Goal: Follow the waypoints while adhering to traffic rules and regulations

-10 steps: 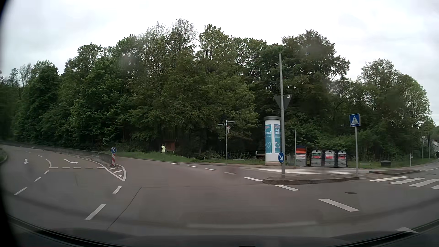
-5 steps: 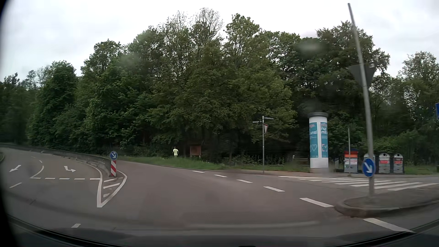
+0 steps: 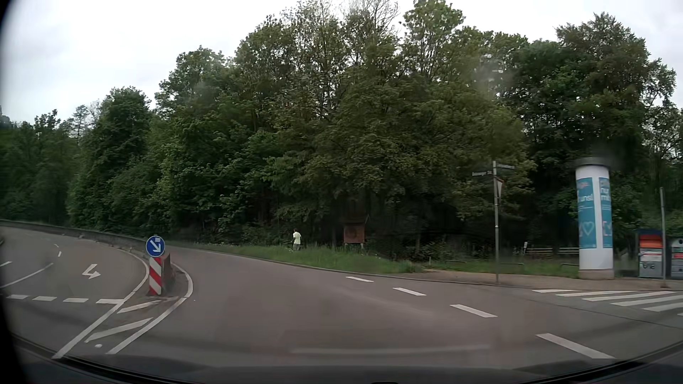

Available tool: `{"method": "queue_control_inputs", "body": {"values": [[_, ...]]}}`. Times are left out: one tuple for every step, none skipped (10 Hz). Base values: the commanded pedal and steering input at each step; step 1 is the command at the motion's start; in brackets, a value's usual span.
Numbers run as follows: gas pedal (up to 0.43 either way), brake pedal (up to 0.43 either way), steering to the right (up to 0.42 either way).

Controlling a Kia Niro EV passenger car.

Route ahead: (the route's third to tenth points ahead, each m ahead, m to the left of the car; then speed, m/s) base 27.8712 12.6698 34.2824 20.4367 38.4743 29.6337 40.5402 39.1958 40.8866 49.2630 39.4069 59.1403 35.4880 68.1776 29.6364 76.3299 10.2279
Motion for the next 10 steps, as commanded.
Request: {"method": "queue_control_inputs", "body": {"values": [[0.228, 0.000, -0.122], [0.228, 0.000, -0.129], [0.228, 0.000, -0.138], [0.228, 0.000, -0.142], [0.228, 0.000, -0.144], [0.228, 0.000, -0.144], [0.228, 0.000, -0.146], [0.228, 0.000, -0.147], [0.228, 0.000, -0.148], [0.228, 0.000, -0.148]]}}
